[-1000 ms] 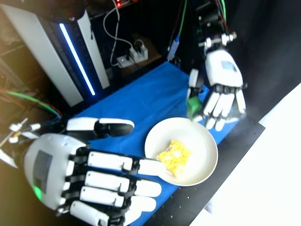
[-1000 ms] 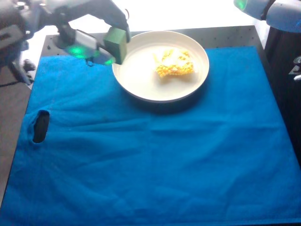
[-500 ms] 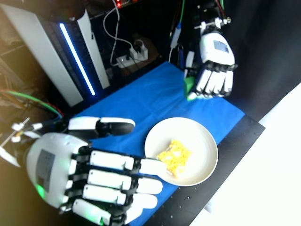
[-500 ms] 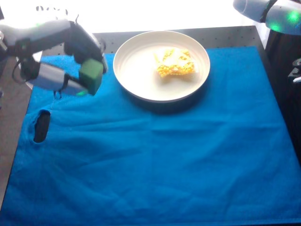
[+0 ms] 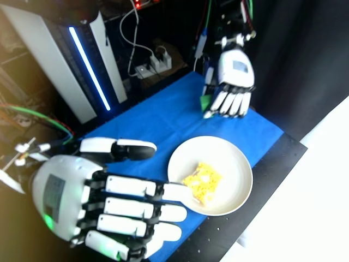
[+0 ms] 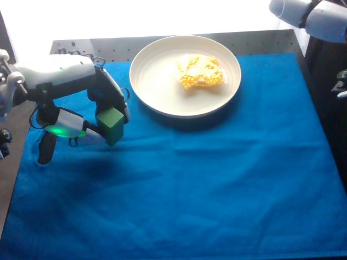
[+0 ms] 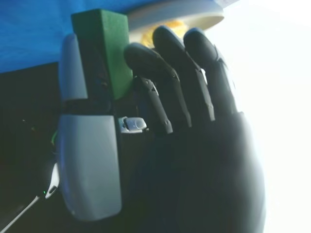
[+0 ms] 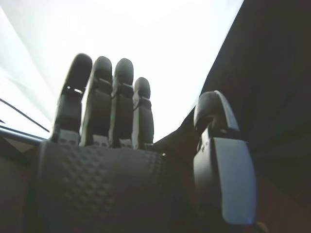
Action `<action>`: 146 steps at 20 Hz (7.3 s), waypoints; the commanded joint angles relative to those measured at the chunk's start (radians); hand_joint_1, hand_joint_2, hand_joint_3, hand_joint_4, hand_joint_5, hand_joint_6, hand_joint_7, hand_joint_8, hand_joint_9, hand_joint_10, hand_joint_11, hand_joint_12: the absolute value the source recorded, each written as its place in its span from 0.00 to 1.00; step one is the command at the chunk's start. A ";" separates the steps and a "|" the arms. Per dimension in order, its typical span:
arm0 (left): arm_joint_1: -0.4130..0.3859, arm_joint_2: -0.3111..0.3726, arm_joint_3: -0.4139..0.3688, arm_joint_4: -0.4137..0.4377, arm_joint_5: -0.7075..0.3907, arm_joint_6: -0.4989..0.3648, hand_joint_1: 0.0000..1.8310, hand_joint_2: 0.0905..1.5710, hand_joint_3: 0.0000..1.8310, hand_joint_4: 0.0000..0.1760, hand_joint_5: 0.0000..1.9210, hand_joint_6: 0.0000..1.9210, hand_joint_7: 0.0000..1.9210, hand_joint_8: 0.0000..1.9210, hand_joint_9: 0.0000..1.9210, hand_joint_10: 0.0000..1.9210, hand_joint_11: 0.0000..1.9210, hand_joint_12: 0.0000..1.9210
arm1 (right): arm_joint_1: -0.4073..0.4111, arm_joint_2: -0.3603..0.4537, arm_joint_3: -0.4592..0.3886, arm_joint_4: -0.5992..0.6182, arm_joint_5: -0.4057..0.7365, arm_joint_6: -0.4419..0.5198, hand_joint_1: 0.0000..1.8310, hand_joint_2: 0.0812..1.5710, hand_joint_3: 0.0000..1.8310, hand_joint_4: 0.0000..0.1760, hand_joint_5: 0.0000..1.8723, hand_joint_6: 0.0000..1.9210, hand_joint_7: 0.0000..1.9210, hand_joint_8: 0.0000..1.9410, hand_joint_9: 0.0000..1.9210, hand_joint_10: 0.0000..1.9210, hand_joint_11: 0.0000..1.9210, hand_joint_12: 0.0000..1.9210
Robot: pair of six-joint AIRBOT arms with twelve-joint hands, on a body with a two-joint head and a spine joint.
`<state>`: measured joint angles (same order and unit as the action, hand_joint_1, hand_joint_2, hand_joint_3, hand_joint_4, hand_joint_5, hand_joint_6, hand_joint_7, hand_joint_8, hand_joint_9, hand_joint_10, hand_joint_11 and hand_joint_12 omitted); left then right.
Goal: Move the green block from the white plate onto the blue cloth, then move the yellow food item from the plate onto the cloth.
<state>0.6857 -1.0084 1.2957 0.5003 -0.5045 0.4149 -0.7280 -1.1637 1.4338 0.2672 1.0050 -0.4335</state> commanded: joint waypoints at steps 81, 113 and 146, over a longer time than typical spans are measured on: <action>-0.292 -0.080 0.149 -0.222 -0.165 0.131 0.36 0.51 0.00 0.97 0.00 0.00 0.09 0.00 0.09 0.00 0.00 0.23 | 0.255 -0.317 0.333 -0.542 -0.474 0.008 0.70 0.63 0.00 0.00 0.66 0.20 0.65 0.35 0.64 0.06 0.25 0.71; -0.170 -0.053 0.142 -0.352 -0.189 0.142 0.37 0.49 0.00 1.00 0.04 0.00 0.11 0.00 0.11 0.00 0.00 0.28 | 0.156 0.155 -0.150 -0.618 -0.177 0.008 0.69 0.65 0.00 0.00 0.63 0.25 0.58 0.49 0.55 0.24 0.22 0.75; -0.155 -0.039 0.123 -0.363 -0.194 0.143 0.32 0.50 0.00 1.00 0.01 0.00 0.10 0.00 0.09 0.00 0.00 0.18 | 0.104 0.166 -0.125 -0.748 -0.215 0.008 0.00 0.64 0.00 0.40 0.00 0.00 0.00 0.00 0.01 0.00 0.00 0.19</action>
<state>0.5400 -1.0542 1.4185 0.1631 -0.5846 0.5591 -0.6319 -1.0012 1.3174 -0.5301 0.6872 -0.4259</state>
